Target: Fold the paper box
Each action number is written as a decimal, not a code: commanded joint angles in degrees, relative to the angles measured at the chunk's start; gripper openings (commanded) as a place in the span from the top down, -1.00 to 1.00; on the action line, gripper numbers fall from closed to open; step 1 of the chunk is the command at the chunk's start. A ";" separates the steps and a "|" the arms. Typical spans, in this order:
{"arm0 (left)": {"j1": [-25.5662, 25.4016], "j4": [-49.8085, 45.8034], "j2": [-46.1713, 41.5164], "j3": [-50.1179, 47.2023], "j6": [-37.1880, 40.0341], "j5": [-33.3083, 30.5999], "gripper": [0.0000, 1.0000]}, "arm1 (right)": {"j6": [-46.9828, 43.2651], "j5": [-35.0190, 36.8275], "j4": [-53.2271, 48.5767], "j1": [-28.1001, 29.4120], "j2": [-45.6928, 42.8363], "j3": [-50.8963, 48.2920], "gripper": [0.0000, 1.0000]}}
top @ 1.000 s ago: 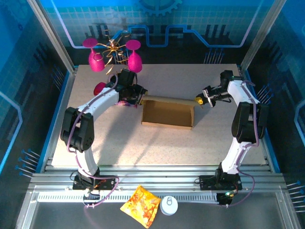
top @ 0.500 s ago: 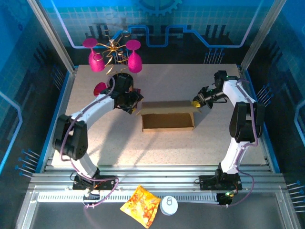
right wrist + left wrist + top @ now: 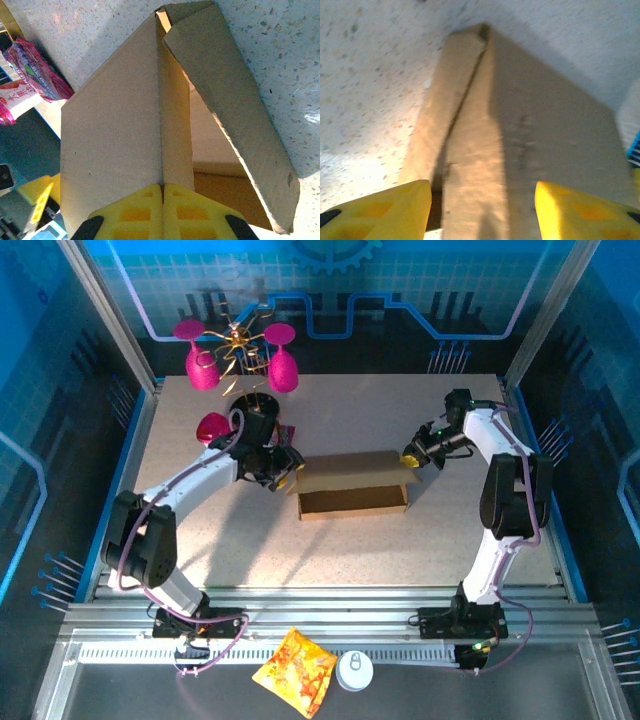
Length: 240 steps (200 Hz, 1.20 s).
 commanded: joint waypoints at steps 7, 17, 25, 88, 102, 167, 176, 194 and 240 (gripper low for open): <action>-2.27 -3.13 4.23 -1.17 4.84 0.48 -0.15 | -1.76 1.63 -1.33 0.80 1.15 1.67 1.00; -3.25 -3.13 4.91 -1.56 5.32 -0.83 -0.16 | -2.46 2.01 -1.98 0.87 1.67 2.48 1.00; -3.65 -2.49 5.14 -2.30 5.21 -1.70 -0.15 | -3.14 2.14 -2.54 0.82 2.09 3.22 0.95; -4.23 3.22 6.90 -6.54 4.18 -3.74 -0.03 | -7.17 6.29 -7.36 -0.53 1.05 8.83 -0.01; -4.28 3.96 6.70 -6.54 3.91 -4.33 -0.01 | -7.42 7.29 -8.33 -1.43 0.54 9.36 -0.09; -4.17 5.73 6.10 -6.88 6.71 -3.80 0.19 | -8.28 9.36 -0.43 -4.31 -8.03 -3.02 -0.17; -4.21 5.48 6.10 -7.02 6.95 -3.75 0.21 | -7.64 7.78 2.05 -4.73 -9.39 -5.67 -0.17; -4.11 5.79 5.80 -7.57 7.40 -3.66 0.28 | -7.51 5.06 5.43 -5.44 -10.23 -8.65 -0.18; -3.09 8.08 5.83 -7.77 8.58 -0.68 0.54 | -11.05 2.52 9.20 -5.75 -5.26 -9.55 -0.31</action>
